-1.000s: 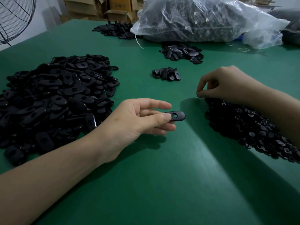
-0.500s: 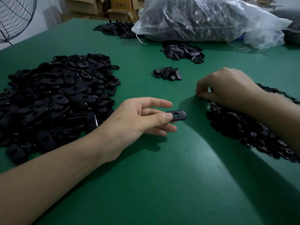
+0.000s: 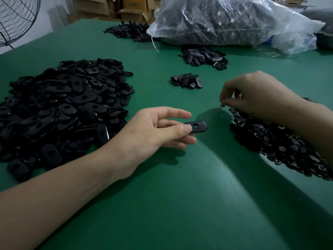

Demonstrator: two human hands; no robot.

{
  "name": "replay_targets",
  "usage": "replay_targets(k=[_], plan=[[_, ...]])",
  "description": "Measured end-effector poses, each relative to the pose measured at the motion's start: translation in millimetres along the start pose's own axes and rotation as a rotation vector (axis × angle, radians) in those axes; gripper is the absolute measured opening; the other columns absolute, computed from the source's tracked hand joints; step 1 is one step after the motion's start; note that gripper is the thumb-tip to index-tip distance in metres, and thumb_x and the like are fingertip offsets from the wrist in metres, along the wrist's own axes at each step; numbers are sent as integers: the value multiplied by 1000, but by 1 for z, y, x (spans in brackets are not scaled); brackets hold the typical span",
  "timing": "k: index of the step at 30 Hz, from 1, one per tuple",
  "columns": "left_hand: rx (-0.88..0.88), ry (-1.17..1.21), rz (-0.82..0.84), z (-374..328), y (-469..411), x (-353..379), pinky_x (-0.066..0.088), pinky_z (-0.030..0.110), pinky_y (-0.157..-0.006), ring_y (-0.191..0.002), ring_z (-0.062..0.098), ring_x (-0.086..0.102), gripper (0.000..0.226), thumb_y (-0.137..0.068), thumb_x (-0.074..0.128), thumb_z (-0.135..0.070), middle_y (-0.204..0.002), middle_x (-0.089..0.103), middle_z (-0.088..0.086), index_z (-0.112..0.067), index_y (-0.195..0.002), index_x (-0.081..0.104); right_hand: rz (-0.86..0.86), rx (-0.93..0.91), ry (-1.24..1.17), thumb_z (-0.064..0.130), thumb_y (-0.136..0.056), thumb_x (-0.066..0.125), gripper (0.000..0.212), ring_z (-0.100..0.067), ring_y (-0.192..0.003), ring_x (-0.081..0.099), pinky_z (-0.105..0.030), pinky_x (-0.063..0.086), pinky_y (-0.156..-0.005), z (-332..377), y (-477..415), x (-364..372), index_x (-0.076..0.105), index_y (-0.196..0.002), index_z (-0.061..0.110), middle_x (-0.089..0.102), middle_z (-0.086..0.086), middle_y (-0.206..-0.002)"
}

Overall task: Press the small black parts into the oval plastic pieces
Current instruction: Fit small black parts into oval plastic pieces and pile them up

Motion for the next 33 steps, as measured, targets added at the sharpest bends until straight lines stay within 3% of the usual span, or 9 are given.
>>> replay_targets(k=[3,5,9,14,19,25,30,33], plan=[[34,18,-42,1,0,0,59,21,-75,-93,22,78,27,-89,73,-6,-96,79,10,-10,-116,69,-46,127,-590,27,-88,76,3,0,-70,69,-8,50,-63,17,14,-10,75,-88,25,76,12,-78],[58,23,-70,2,0,0,59,21,-76,-93,22,78,26,-88,73,-2,-97,79,11,-8,-113,70,8,189,-1016,25,-85,76,12,-6,-72,70,-13,53,-62,36,28,-8,75,-94,17,79,2,-88],[92,-2,-110,2,0,2,59,21,-75,-92,21,78,23,-86,73,3,-96,80,10,-6,-107,74,80,262,-1447,20,-75,75,20,-9,-64,61,-16,49,-58,66,52,9,78,-93,13,76,-6,-83],[113,-18,-148,2,0,1,59,19,-71,-87,21,79,21,-87,74,-1,-93,80,8,-9,-107,76,39,282,-1560,19,-71,76,30,-9,-65,60,-17,48,-61,75,60,19,79,-100,14,77,-6,-89],[143,-5,-157,0,1,3,59,21,-72,-85,21,79,34,-80,76,-15,-89,80,7,-15,-114,73,18,314,-1629,25,-63,79,34,-8,-64,61,-17,50,-65,76,61,21,82,-96,18,78,-8,-89],[165,-46,-156,4,-1,5,60,21,-70,-83,23,79,36,-76,77,-18,-91,80,8,-15,-111,73,57,292,-1736,22,-66,79,25,-11,-63,63,-16,49,-58,80,62,25,79,-90,14,78,-13,-91],[168,-46,-172,3,-2,5,59,21,-71,-84,21,79,37,-73,77,-20,-92,80,8,-13,-109,73,77,309,-1776,20,-69,78,31,-12,-62,62,-16,49,-58,81,62,29,73,-98,11,77,-14,-91],[179,-57,-186,3,-2,6,59,20,-71,-84,21,79,35,-72,78,-19,-91,80,8,-11,-105,74,67,290,-1781,20,-69,79,21,-12,-62,62,-16,49,-58,81,63,30,75,-88,14,77,-14,-89]])
Point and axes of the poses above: each hand's wrist, its own y-axis away from the middle knuckle, its own x-axis out of the palm, z = x × y, the point moved 1 cm from there along -y, towards the middle knuckle
